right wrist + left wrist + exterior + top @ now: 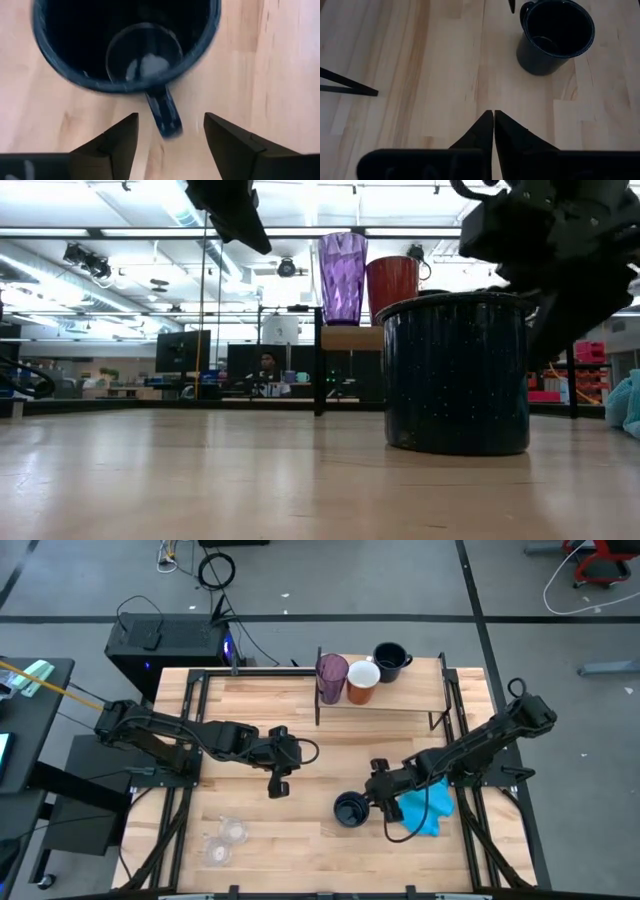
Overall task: Stack small to large cups/mugs on shelf
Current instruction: Put the black mug on the shelf
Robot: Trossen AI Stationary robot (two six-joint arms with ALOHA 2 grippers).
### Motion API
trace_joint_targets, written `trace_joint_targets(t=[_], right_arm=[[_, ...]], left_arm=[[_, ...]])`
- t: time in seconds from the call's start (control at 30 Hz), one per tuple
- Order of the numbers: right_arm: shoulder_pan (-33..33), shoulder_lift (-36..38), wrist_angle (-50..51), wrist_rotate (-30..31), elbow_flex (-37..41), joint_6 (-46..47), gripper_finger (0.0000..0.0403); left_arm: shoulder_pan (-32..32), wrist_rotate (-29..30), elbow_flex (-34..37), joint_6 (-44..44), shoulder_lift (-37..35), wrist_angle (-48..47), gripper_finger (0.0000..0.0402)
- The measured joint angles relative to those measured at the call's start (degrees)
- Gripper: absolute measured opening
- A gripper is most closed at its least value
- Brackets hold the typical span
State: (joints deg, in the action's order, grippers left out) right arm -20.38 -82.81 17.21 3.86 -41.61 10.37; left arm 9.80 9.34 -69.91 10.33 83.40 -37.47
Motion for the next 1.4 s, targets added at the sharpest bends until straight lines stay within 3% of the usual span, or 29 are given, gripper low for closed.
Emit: trace_joint_targets(t=[0.57, 1.0, 1.4], right_arm=[[0.0, 0.0, -14.1, 0.0, 7.2, 0.2, 0.0149], [0.0, 0.0, -16.2, 0.0, 9.2, 2.0, 0.0058], [0.0, 0.4, -15.8, 1.1, 9.2, 2.6, 0.0055]], left_arm=[[0.0, 0.0, 0.0, 0.0, 0.0, 0.4, 0.0018], [0.0, 0.0, 0.0, 0.0, 0.0, 0.4, 0.0011], [0.0, 0.0, 0.0, 0.0, 0.0, 0.4, 0.0018]])
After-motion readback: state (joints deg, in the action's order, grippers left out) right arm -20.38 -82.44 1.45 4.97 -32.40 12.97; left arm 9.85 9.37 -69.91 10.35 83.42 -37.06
